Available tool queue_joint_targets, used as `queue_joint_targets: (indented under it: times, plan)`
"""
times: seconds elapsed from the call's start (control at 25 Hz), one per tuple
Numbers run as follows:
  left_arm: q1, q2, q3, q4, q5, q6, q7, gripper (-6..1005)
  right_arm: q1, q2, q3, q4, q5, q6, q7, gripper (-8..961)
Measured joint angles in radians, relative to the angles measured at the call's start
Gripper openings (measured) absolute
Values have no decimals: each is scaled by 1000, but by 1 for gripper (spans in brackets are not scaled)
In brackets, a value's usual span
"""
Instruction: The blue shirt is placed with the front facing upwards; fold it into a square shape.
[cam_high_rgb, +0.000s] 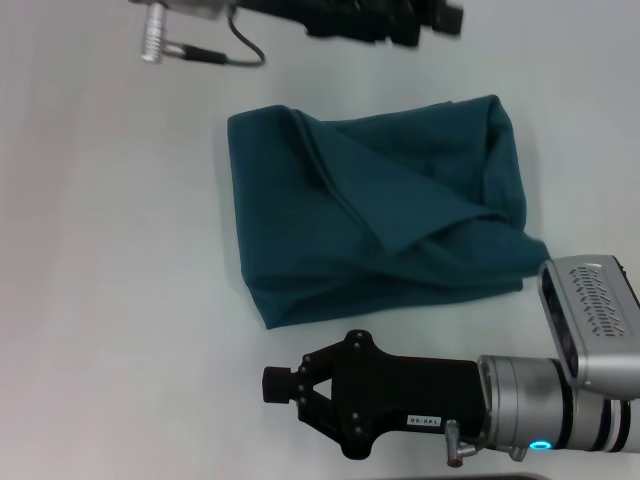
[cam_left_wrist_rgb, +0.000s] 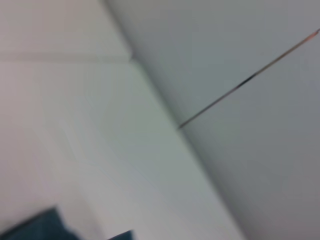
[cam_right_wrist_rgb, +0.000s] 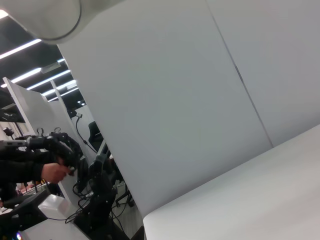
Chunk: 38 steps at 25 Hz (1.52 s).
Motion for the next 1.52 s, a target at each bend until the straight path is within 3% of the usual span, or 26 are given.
queue_joint_targets:
  times: [0.2,0.28,0.48,0.68,0.84,1.04,1.32,1.44,1.52]
  plan:
    - [119,37,-85,-74,-84,55,11,570,4,-1,0,-9,0,-1,33,27]
    - [188,64,-158,-73,-142,111,43,655,12,-2,1,-9,0,-16,60,27]
    - [330,106,-306,-46,-259,228,109,818,71,-15,37,-58,2,-168,235,29]
    - [451,125,-414,-39,-301,285,136,949,175,-11,78,-294,7,-379,424,30]
    - [504,131,-519,0,-302,330,183,958,260,-9,72,-530,50,-437,557,131]
    - [555,157,-559,51,-302,340,210,963,331,-25,-68,-770,108,-488,681,321]
    - [580,178,-576,82,-298,336,210,963,350,-26,-410,-1099,179,-504,975,624]
    - [582,180,-575,84,-295,341,209,963,345,-43,-525,-1215,222,-505,1108,703]
    - [583,180,-575,84,-295,343,208,963,342,-53,-585,-1256,227,-510,1159,703]
